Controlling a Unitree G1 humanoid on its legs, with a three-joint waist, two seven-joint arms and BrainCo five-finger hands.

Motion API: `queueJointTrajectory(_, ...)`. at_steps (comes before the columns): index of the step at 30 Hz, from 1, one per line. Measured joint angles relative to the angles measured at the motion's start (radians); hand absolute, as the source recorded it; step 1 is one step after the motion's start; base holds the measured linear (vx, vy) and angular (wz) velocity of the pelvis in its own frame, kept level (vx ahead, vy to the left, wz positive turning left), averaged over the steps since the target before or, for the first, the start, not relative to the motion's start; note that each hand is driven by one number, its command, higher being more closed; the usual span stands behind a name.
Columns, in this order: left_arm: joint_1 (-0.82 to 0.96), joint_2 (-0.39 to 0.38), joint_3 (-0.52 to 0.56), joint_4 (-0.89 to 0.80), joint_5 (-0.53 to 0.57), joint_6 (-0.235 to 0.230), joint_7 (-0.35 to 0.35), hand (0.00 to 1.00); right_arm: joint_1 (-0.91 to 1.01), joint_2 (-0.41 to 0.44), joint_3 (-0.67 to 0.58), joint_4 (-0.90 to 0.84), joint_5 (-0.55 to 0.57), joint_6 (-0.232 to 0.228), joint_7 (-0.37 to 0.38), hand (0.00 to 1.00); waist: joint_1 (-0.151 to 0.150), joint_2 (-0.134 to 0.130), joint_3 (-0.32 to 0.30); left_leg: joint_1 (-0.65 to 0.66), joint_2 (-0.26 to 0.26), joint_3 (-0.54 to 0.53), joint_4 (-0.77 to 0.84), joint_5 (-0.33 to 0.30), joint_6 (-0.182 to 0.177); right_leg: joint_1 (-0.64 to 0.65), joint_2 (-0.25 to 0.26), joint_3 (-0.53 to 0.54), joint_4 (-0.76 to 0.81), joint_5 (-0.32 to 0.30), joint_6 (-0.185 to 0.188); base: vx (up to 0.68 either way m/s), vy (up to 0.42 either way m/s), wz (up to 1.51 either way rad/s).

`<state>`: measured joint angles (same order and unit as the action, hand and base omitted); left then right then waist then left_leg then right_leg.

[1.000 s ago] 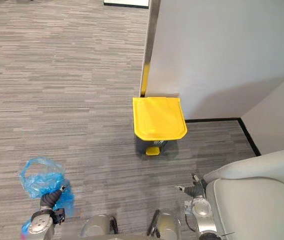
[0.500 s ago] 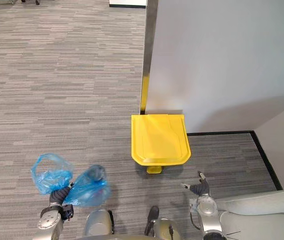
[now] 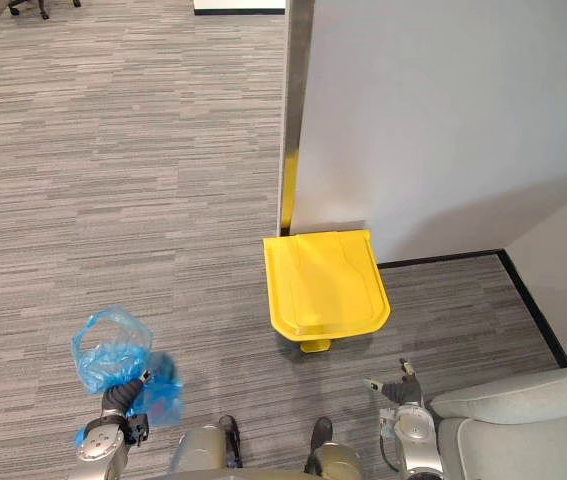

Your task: Gather rubbish on tea table into small bin, then transfer packed bag to large trash can.

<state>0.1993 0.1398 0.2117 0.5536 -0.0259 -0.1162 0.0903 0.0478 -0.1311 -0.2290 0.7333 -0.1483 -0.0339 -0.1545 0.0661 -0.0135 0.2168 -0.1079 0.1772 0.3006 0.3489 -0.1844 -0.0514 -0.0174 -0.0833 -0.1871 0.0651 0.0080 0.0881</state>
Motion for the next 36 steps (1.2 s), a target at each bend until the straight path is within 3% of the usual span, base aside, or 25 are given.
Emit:
queueJointTrajectory(3, 0.007, 0.001, 0.009, -0.001, 0.0, 0.0, 0.002, 1.0, -0.002, -0.015, 0.0, 0.0, 0.004, 0.0, -0.002, 0.0, 0.001, 0.007, -0.005, -0.008, 0.003, 0.004, 0.019, -0.021, 0.012, -0.013, 0.0, 0.007, 0.015, -0.004, 0.002, -0.01, 0.002, -0.12)
queueJointTrajectory(6, 0.016, 0.013, 0.014, -0.004, -0.001, 0.0, 0.004, 1.0, -0.02, -0.021, 0.002, 0.01, 0.022, 0.0, -0.017, 0.0, 0.0, 0.009, -0.01, -0.049, 0.01, 0.006, 0.122, -0.105, 0.028, -0.11, -0.035, 0.029, 0.227, -0.114, 0.017, -0.02, 0.065, -0.1)
queueJointTrajectory(7, 0.021, 0.023, 0.007, -0.003, -0.001, 0.002, 0.005, 1.0, -0.019, -0.022, 0.001, 0.021, 0.024, 0.001, -0.018, 0.0, -0.005, -0.001, -0.008, -0.043, -0.005, -0.002, 0.141, -0.131, 0.039, -0.133, -0.069, 0.024, 0.322, -0.147, 0.027, 0.02, 0.074, 0.11)
queueJointTrajectory(8, 0.018, 0.028, -0.006, -0.006, -0.001, 0.003, 0.006, 1.0, -0.022, -0.025, -0.002, 0.033, 0.029, 0.004, -0.018, 0.0, -0.011, -0.003, 0.001, -0.023, -0.018, -0.014, 0.151, -0.15, 0.06, -0.19, -0.104, 0.02, 0.484, -0.142, 0.025, 0.04, 0.068, 0.14)
queueJointTrajectory(10, 0.02, 0.045, -0.033, -0.008, -0.001, 0.004, 0.01, 1.0, -0.019, -0.021, -0.002, 0.036, 0.03, 0.01, -0.017, 0.0, -0.017, 0.019, 0.029, 0.015, -0.007, -0.035, 0.196, -0.187, 0.081, -0.247, -0.11, -0.003, 0.553, -0.19, 0.016, 0.09, 0.07, 0.15)
queueJointTrajectory(12, 0.015, 0.067, -0.063, -0.008, -0.002, 0.003, 0.019, 1.0, -0.025, -0.019, -0.002, 0.034, 0.032, 0.011, -0.018, 0.0, -0.009, 0.02, 0.044, 0.035, 0.005, -0.038, 0.258, -0.238, 0.088, -0.304, -0.113, -0.032, 0.46, -0.171, 0.033, 0.13, 0.03, 0.15)
queueJointTrajectory(13, -0.004, 0.078, -0.068, -0.007, -0.002, 0.002, 0.02, 1.0, -0.031, -0.021, -0.002, 0.034, 0.032, 0.011, -0.018, 0.0, -0.01, 0.01, 0.056, 0.032, 0.012, -0.039, 0.305, -0.266, 0.09, -0.332, -0.12, -0.073, 0.319, -0.109, 0.051, 0.1, -0.014, 0.29)
queueJointTrajectory(15, -0.048, 0.082, -0.067, 0.0, -0.003, 0.001, 0.024, 1.0, -0.048, -0.036, -0.001, 0.036, 0.032, 0.013, -0.019, 0.0, -0.008, 0.003, 0.096, 0.029, 0.013, -0.059, 0.391, -0.321, 0.077, -0.337, -0.129, -0.153, 0.21, -0.064, 0.052, 0.13, -0.075, 0.4)
queueJointTrajectory(16, -0.074, 0.077, -0.068, 0.006, -0.004, 0.001, 0.029, 1.0, -0.052, -0.051, -0.002, 0.037, 0.032, 0.015, -0.02, 0.0, -0.007, 0.008, 0.11, 0.025, 0.011, -0.085, 0.443, -0.365, 0.066, -0.331, -0.124, -0.142, 0.195, -0.038, 0.036, 0.15, -0.109, 0.39)
queueJointTrajectory(17, -0.096, 0.066, -0.074, 0.015, -0.004, 0.001, 0.032, 1.0, -0.06, -0.068, -0.004, 0.037, 0.032, 0.017, -0.02, 0.0, -0.007, 0.02, 0.122, 0.027, 0.017, -0.11, 0.461, -0.382, 0.056, -0.324, -0.116, -0.136, 0.215, -0.024, 0.046, 0.24, -0.132, 0.55)
queueJointTrajectory(18, -0.146, 0.061, -0.102, 0.024, -0.004, 0.0, 0.041, 1.0, -0.073, -0.089, -0.026, 0.036, 0.036, 0.02, -0.021, 0.0, -0.006, 0.056, 0.153, 0.028, 0.014, -0.158, 0.454, -0.399, 0.043, -0.344, -0.094, -0.07, 0.287, -0.051, 0.079, 0.2, -0.114, 0.59)
queueJointTrajectory(20, -0.166, 0.062, -0.1, 0.024, -0.004, -0.001, 0.042, 1.0, -0.06, -0.087, -0.057, 0.036, 0.043, 0.022, -0.02, 0.0, -0.012, 0.059, 0.155, 0.026, 0.001, -0.195, 0.441, -0.4, 0.04, -0.371, -0.069, 0.01, 0.352, -0.077, 0.062, 0.23, -0.161, 0.88)
queueJointTrajectory(21, -0.182, 0.06, -0.098, 0.019, -0.003, -0.003, 0.045, 1.0, -0.021, -0.074, -0.12, 0.02, 0.065, 0.032, -0.021, 0.0, -0.027, 0.059, 0.153, 0.051, -0.021, -0.265, 0.406, -0.403, 0.028, -0.387, -0.062, 0.047, 0.465, -0.146, 0.023, 0.36, -0.238, 0.97)
queueJointTrajectory(23, -0.178, 0.059, -0.098, 0.012, -0.002, -0.003, 0.046, 1.0, -0.001, -0.065, -0.139, -0.006, 0.071, 0.042, -0.021, 0.0, -0.027, 0.061, 0.152, 0.065, -0.016, -0.28, 0.387, -0.403, 0.016, -0.397, -0.06, 0.044, 0.512, -0.19, 0.015, 0.32, -0.198, 0.58)
queueJointTrajectory(25, -0.18, 0.053, -0.104, 0.001, -0.003, -0.002, 0.046, 1.0, -0.003, -0.036, -0.156, -0.04, 0.081, 0.042, -0.021, 0.0, -0.023, 0.069, 0.149, 0.052, 0.014, -0.322, 0.359, -0.383, -0.024, -0.412, -0.05, 0.0, 0.539, -0.241, 0.013, 0.29, -0.187, 0.19)
queueJointTrajectory(27, -0.181, 0.046, -0.123, -0.005, -0.003, -0.002, 0.044, 1.0, -0.019, -0.003, -0.154, -0.078, 0.101, 0.04, -0.021, 0.0, -0.023, 0.069, 0.148, 0.039, 0.034, -0.329, 0.348, -0.36, -0.053, -0.413, -0.033, -0.024, 0.53, -0.246, 0.015, 0.21, -0.133, 0.06)
queueJointTrajectory(29, -0.18, 0.027, -0.126, -0.029, -0.003, -0.002, 0.043, 1.0, -0.033, 0.018, -0.138, -0.116, 0.108, 0.038, -0.02, 0.0, -0.023, 0.07, 0.148, 0.033, 0.05, -0.329, 0.34, -0.353, -0.055, -0.414, -0.031, -0.042, 0.527, -0.249, 0.01, 0.16, -0.096, 0.08)
queueJointTrajectory(34, -0.176, 0.03, -0.12, -0.037, -0.003, -0.004, 0.043, 1.0, -0.112, 0.028, 0.083, -0.165, 0.106, 0.033, -0.016, 0.0, -0.017, 0.067, 0.143, -0.025, 0.05, -0.329, 0.318, -0.349, -0.051, -0.439, -0.025, -0.049, 0.461, -0.205, -0.003, -0.01, -0.012, 0.07)
queueJointTrajectory(36, -0.173, 0.029, -0.12, -0.035, -0.003, -0.004, 0.042, 1.0, -0.153, 0.031, 0.158, -0.165, 0.103, 0.029, -0.015, 0.0, 0.005, 0.064, 0.141, -0.052, 0.045, -0.337, 0.317, -0.339, -0.051, -0.447, -0.024, -0.052, 0.435, -0.19, 0.01, -0.09, -0.004, 0.15)
